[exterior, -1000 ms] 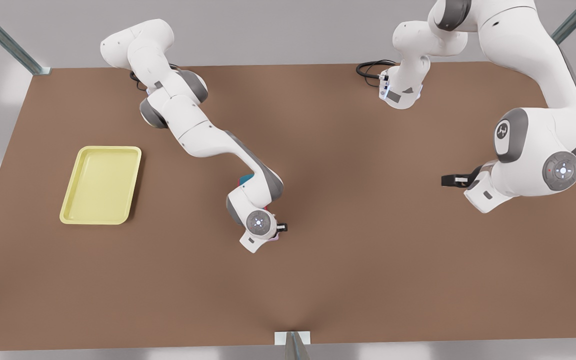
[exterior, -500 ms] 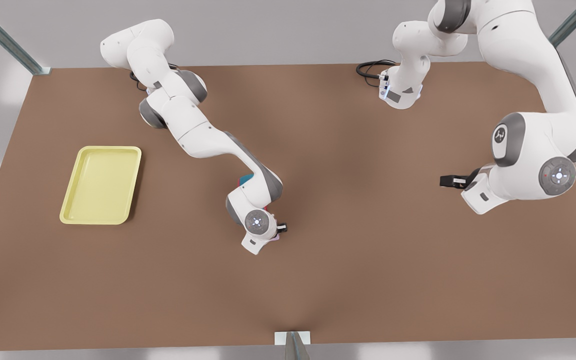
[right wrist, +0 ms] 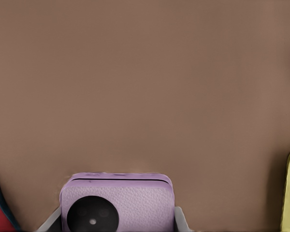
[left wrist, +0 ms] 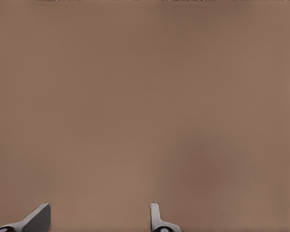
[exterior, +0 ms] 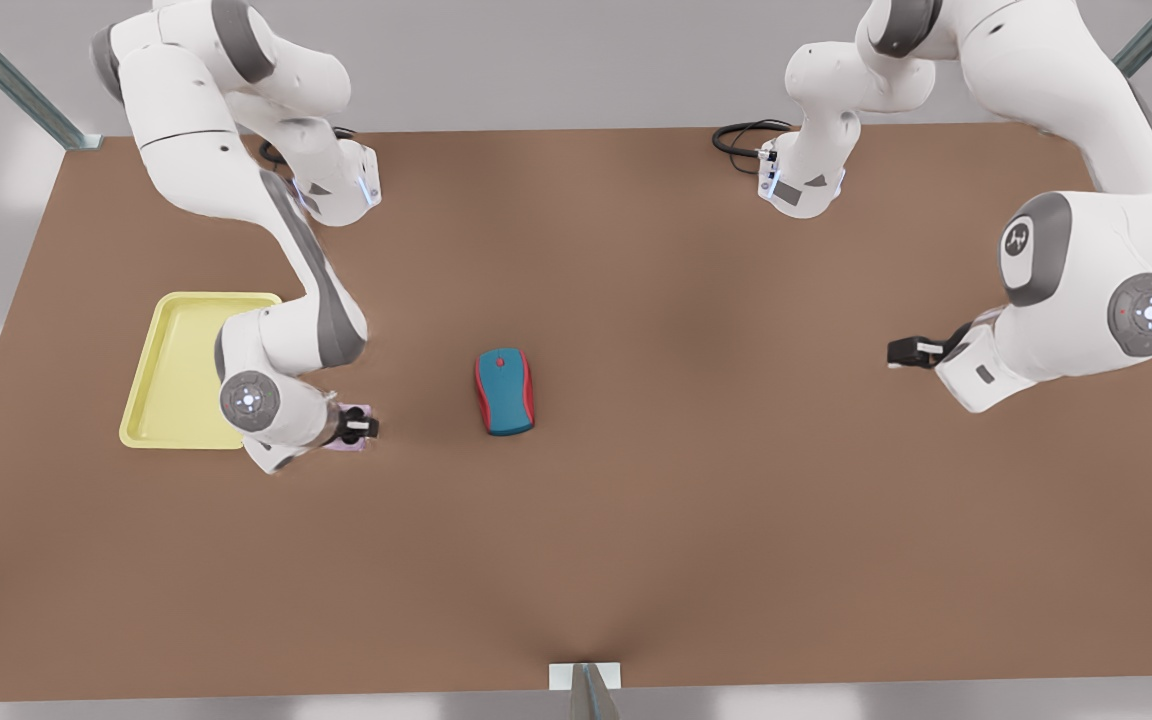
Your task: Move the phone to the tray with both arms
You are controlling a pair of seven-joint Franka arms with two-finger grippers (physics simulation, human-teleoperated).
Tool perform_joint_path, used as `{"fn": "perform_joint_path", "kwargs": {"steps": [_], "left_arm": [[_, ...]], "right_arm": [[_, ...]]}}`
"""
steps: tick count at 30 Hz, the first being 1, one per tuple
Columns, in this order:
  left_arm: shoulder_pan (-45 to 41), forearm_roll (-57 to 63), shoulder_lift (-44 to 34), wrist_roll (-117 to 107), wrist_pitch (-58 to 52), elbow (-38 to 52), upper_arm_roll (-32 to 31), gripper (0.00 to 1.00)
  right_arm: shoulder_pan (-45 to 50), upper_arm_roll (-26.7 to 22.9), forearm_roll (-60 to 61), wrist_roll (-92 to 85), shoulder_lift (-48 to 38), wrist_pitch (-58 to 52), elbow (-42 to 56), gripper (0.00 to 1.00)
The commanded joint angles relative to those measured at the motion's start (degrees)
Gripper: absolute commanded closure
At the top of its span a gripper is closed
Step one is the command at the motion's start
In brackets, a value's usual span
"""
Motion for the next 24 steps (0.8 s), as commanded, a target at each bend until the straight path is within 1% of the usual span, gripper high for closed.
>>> {"fn": "perform_joint_path", "kwargs": {"steps": [1,4,8,9,10,11,14,15,16,17,18,19,20,21,24], "left_arm": [[0.05,-2.14,0.06,0.82,0.08,0.05,0.29,0.00],[0.05,-2.31,0.06,0.64,-0.36,0.05,0.02,0.00],[0.05,-2.31,-0.11,0.82,-0.45,0.05,0.11,0.00],[0.05,-2.31,-0.38,0.73,-0.53,0.05,0.11,0.00],[0.05,-2.22,-0.64,0.56,-0.54,0.05,0.02,0.00],[0.05,-2.22,-0.73,0.47,-1.15,0.05,0.02,0.00],[0.05,-2.05,-2.31,0.12,-1.50,0.13,-0.06,0.00],[0.05,-1.70,-2.75,0.12,-1.50,0.13,0.02,0.00],[0.05,-1.70,-2.84,0.12,-1.41,0.13,0.02,0.00],[0.05,-1.70,-2.92,0.12,-1.50,0.13,0.11,0.00],[0.05,-1.70,-2.84,0.12,-1.41,0.13,0.11,0.00],[0.05,-1.70,-2.84,0.20,-1.41,0.13,0.11,0.00],[0.05,-1.61,-2.84,0.12,-1.41,0.13,0.11,0.00],[0.05,-1.61,-2.84,0.12,-1.41,0.13,0.11,0.00],[0.05,-1.70,-2.84,0.12,-1.41,0.13,0.11,0.00]], "right_arm": [[-4.59,0.00,-0.14,-24.67,-3.20,1.36,-4.18,0.23],[-13.55,-0.71,-2.51,-37.41,-5.05,1.45,-7.69,0.23],[-14.79,-8.62,-3.22,-48.58,-5.57,4.87,-12.35,0.23],[-14.79,-8.97,-3.39,-48.84,-5.57,4.79,-13.58,0.21],[-14.88,-9.67,-3.57,-48.84,-5.66,4.35,-14.46,0.13],[-15.14,-10.29,-5.50,-48.84,-5.57,4.08,-14.55,0.00],[-15.49,-10.29,-7.17,-48.49,-5.57,2.94,-13.67,0.00],[-15.06,-9.68,-7.09,-47.53,-5.66,-0.64,-9.65,0.00],[-14.61,-5.29,-7.09,-39.98,-6.28,-8.65,-0.50,0.00],[-11.90,-2.03,-6.74,-30.59,-8.29,-14.10,5.12,0.00],[-5.74,-3.52,-6.03,-23.36,-11.20,-17.88,8.12,0.00],[-2.75,-3.96,-4.10,-19.15,-12.52,-24.81,13.72,0.00],[-2.39,-3.78,-4.01,-18.17,-8.84,-30.63,21.82,0.00],[-2.40,-3.52,-4.01,-18.08,-5.23,-34.32,27.80,0.00],[-2.57,-3.52,-3.39,-17.90,-5.66,-33.27,29.39,0.00]]}}
